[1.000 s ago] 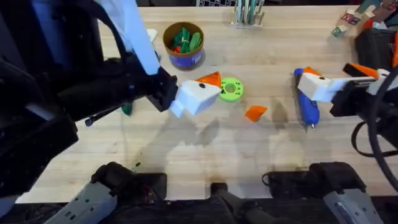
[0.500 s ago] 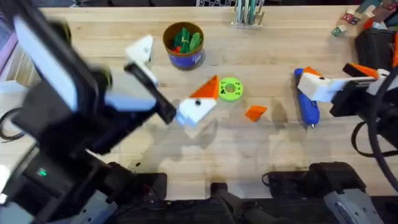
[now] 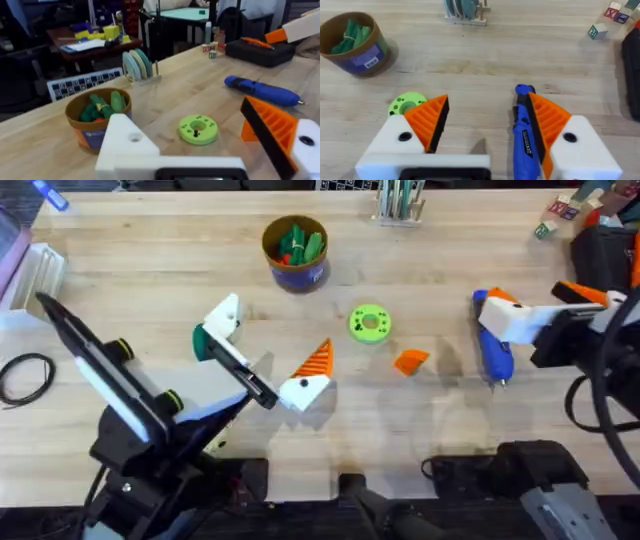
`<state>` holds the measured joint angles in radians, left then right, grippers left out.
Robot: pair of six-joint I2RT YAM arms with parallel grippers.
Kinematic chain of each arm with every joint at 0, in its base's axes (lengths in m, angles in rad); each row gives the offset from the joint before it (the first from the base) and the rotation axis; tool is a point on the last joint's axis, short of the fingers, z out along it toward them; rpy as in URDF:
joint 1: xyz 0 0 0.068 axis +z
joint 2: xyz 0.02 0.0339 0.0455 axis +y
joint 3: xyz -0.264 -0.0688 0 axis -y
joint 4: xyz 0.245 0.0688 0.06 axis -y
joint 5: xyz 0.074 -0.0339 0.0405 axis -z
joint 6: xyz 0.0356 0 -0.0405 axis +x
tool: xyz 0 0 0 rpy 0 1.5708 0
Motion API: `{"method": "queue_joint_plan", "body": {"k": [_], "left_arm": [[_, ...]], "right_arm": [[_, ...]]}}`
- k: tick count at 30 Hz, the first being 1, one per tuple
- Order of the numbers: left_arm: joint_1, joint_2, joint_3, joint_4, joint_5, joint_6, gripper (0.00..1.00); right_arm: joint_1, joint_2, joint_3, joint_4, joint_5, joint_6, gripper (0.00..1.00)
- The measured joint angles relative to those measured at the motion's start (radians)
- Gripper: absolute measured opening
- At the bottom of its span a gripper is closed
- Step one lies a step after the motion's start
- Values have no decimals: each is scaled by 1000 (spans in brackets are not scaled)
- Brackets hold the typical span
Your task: Pick up the gripper from the table and insert it into the empty holder that is missing its gripper. Then pick up a screw, insert it into the mounting hole, and use the screwdriver to tighten it. Finally, clean up the table by picking up the vegetable and placing it into the bucket.
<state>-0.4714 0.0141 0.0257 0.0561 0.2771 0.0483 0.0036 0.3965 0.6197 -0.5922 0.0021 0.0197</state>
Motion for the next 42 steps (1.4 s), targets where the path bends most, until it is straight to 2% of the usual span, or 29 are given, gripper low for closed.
{"method": "queue_joint_plan", "body": {"k": [7, 36, 39, 42], "left_arm": [[18, -7, -14, -122, 42, -25, 985], [18, -9, -14, -122, 52, -30, 985], [18, -9, -14, -122, 52, -31, 985], [18, -9, -14, -122, 52, -31, 985]], "right_arm": [[0, 0, 0, 0, 0, 0, 934], [0, 0, 0, -5, -1, 8, 934], [0, 0, 0, -20, -34, 34, 934], [0, 8, 0, -39, -116, 23, 934]]}}
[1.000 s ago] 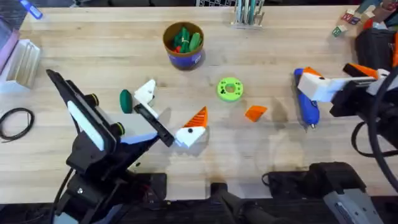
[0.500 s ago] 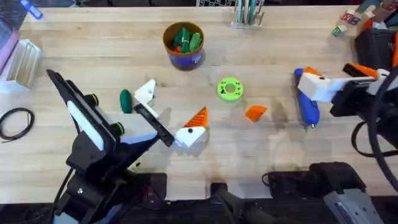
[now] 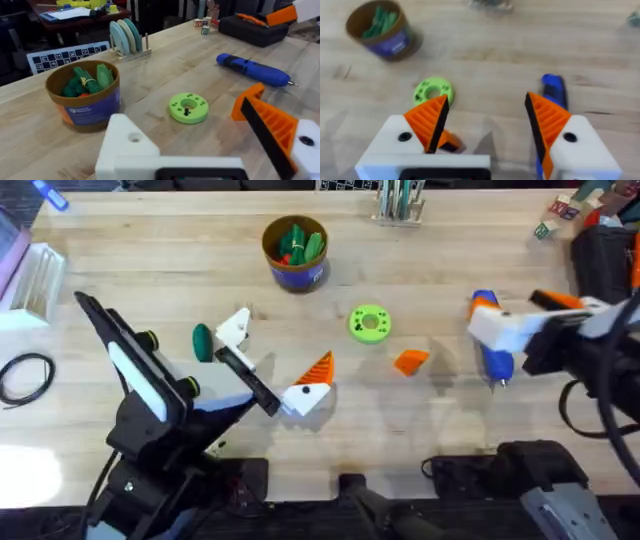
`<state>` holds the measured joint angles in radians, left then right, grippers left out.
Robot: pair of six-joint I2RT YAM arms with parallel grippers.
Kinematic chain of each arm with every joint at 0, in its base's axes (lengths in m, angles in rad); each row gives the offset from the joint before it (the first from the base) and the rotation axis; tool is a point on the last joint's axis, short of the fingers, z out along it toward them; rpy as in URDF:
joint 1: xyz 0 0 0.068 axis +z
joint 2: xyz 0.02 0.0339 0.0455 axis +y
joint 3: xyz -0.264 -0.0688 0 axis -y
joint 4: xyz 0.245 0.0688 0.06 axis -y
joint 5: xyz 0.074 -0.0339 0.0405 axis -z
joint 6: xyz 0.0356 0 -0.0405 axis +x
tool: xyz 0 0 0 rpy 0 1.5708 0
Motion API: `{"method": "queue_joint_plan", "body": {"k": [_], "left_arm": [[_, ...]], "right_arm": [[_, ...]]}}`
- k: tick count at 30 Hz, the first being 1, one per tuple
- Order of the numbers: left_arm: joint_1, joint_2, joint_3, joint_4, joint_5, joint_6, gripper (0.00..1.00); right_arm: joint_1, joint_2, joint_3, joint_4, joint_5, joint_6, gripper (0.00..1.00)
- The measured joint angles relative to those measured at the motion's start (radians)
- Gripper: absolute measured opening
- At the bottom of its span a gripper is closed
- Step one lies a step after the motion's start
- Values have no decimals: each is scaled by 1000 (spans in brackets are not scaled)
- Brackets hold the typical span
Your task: Pick up the gripper from the table and insert it into the empty holder that is missing its gripper. Then pick up a screw, insert it into the mounting hole, and use the screwdriver to tighten it. Finally, clean up the table by picking up the vegetable and placing it into the bucket.
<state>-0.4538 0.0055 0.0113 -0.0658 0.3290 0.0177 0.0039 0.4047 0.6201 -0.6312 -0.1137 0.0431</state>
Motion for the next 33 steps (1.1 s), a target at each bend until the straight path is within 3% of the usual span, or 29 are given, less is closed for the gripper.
{"method": "queue_joint_plan", "body": {"k": [9, 18, 23, 30, 33], "left_arm": [[0, 0, 0, 0, 6, 0, 985], [0, 0, 0, 2, 21, 0, 985], [0, 0, 0, 3, 74, 0, 986], [0, 0, 0, 5, 158, 0, 985], [0, 0, 0, 5, 174, 0, 987]], "right_arm": [[112, 176, 15, -153, -113, -113, 933], [309, 478, 131, -206, -80, -168, 933], [389, 645, 167, -218, -58, -187, 934], [415, 750, 176, -217, -5, -201, 926], [415, 750, 178, -213, 7, -202, 830]]}}
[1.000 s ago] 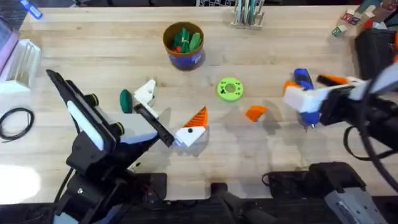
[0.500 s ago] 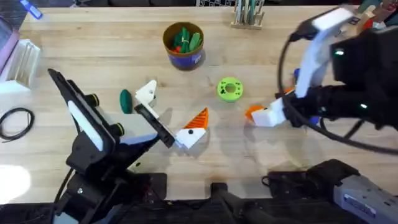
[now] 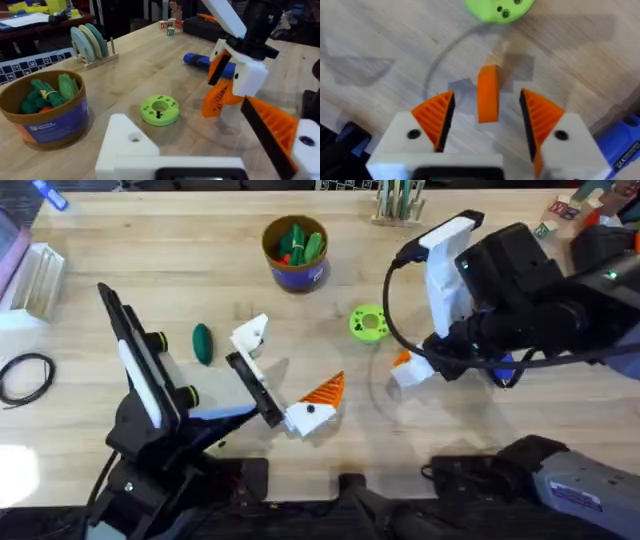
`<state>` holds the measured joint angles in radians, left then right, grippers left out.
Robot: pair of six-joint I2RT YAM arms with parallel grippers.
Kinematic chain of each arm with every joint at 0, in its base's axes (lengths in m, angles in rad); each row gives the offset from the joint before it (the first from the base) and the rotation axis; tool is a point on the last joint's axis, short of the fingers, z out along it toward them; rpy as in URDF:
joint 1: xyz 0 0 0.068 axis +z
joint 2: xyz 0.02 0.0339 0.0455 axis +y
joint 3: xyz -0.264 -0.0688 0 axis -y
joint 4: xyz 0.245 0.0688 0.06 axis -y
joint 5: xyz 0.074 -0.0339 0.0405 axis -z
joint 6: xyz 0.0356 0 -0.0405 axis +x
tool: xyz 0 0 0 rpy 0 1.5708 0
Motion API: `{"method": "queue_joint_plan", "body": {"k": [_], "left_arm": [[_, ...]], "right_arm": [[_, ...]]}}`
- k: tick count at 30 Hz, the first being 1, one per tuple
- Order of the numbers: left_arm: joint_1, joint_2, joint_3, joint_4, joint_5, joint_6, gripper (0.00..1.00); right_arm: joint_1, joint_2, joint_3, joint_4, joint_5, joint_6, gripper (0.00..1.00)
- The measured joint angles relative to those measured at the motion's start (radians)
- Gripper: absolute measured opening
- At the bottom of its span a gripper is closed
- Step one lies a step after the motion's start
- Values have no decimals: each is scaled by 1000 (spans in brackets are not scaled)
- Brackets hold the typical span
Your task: Pick up the gripper from the table and insert it into the empty holder that is missing its gripper. Then pick up a screw, insert it into the mounting hole, and use the screwdriver to tighten it. Finally, clean up the table by picking up the vegetable and placing it into the bucket.
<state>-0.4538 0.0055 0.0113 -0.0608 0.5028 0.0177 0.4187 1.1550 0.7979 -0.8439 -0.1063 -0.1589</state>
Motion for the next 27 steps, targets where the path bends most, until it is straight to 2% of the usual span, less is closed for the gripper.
{"method": "queue_joint_plan", "body": {"k": [3, 8, 10, 11, 14, 19, 22, 27], "left_arm": [[0, 0, 0, 0, 4, 0, 986], [0, 0, 0, 0, 7, 0, 986], [0, 0, 0, 0, 7, 0, 986], [0, 0, 0, 0, 7, 0, 986], [0, 0, 0, 0, 7, 0, 985], [0, 0, 0, 0, 7, 0, 985], [0, 0, 0, 0, 7, 0, 985], [0, 0, 0, 0, 8, 0, 985]], "right_arm": [[0, 0, 2, -1, 10, -3, 681], [0, 0, 3, -1, 16, -7, 275], [0, 0, 6, -2, 20, -4, 46], [0, 0, 10, -7, 21, -5, 18], [0, 0, 45, -65, 22, -6, 13], [0, -18, 182, -99, 23, 0, 12], [-3, -64, 226, 23, -8, 45, 11], [-11, -70, 207, 275, -209, 187, 10]]}}
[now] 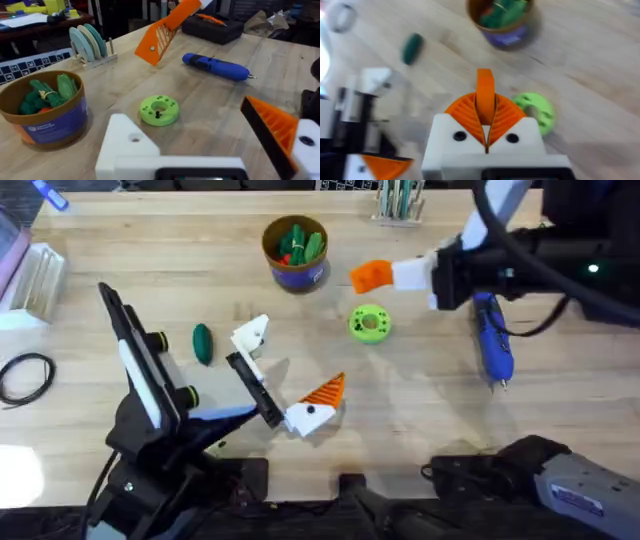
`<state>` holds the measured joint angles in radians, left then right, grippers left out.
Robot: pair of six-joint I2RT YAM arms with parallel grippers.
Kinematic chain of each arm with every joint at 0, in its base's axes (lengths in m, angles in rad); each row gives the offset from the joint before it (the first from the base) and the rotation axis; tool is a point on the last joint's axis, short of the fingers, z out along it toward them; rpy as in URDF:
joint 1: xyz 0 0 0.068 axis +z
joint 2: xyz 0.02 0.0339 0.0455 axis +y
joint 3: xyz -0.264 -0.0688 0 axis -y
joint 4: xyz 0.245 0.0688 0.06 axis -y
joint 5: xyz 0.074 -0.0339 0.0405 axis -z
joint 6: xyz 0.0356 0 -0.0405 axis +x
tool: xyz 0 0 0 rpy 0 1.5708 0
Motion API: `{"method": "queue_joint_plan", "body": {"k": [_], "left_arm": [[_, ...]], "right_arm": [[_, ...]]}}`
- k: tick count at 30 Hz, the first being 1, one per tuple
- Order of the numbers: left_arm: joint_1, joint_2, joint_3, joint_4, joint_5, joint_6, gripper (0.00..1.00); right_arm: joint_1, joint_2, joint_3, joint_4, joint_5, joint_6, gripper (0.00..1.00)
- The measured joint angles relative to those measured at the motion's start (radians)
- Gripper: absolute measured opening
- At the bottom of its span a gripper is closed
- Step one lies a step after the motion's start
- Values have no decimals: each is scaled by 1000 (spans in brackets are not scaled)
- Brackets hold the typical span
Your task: Pick up the gripper from the table and insert it into the empty holder that is missing its gripper. Then pick up a screw, insert it into the mounting hole, and use the screwdriver to tighten it. Finally, clean up the table by picking up the vegetable and placing it into the bucket.
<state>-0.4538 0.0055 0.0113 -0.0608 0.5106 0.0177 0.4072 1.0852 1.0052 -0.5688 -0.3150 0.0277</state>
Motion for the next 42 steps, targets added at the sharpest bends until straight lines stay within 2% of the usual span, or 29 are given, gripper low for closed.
{"method": "queue_joint_plan", "body": {"k": [3, 8, 12, 18, 29, 34, 38, 42], "left_arm": [[0, 0, 0, 0, 2, 0, 985], [0, 0, 0, 0, 2, 0, 985], [0, 0, 0, 0, 2, 0, 985], [0, 0, 0, 0, 2, -16, 985], [0, 0, 0, 0, 2, -86, 985], [0, 0, 0, 0, 2, -100, 985], [0, 0, 0, 0, 2, -105, 985], [2, 0, 0, 0, 0, -105, 985]], "right_arm": [[0, 52, -42, 92, -165, 107, 9], [0, 178, -79, 119, -417, 237, 9], [0, 259, -80, 136, -570, 292, 9], [2, 362, -81, 248, -771, 396, 9], [2, 397, -81, 324, -862, 541, 9], [2, 406, -81, 359, -861, 592, 9], [2, 473, -81, 383, -884, 632, 9], [2, 487, -83, 438, -903, 663, 9]]}}
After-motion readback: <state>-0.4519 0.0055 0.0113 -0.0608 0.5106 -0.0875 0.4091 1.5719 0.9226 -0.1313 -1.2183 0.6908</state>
